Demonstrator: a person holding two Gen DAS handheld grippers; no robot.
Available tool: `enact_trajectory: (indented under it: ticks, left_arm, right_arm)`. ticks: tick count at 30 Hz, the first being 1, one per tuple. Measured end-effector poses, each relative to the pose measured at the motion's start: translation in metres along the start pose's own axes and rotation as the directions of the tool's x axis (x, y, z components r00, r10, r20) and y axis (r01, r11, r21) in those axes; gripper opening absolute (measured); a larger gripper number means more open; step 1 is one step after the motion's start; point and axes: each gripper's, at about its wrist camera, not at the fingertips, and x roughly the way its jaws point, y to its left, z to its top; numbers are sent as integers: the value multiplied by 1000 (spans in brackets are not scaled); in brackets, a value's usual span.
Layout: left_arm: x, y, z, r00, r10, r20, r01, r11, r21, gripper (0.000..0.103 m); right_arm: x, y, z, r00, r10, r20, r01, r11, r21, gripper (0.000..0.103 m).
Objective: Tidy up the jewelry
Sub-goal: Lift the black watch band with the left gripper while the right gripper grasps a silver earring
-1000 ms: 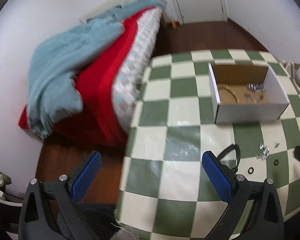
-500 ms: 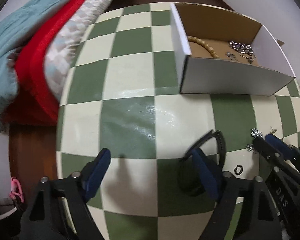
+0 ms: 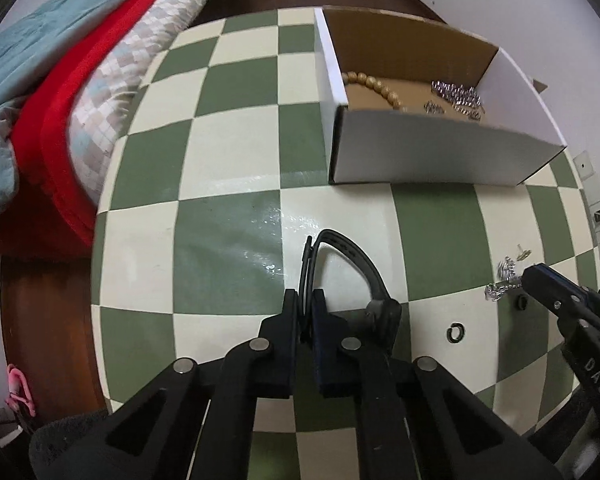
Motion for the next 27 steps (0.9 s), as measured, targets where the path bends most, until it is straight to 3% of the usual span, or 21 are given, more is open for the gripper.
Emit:
enact_trajectory:
  ticks: [11, 27]
  left_arm:
    - [-58, -7, -7, 994, -14, 108, 13, 1000, 7, 3]
    - [-135, -9, -4, 963, -67, 260, 69, 998, 2, 3]
  right_arm:
    - [-57, -10, 2, 995, 59, 78, -63, 997, 51, 7]
    - [-130, 1, 1, 983, 38, 181, -38, 999, -5, 7]
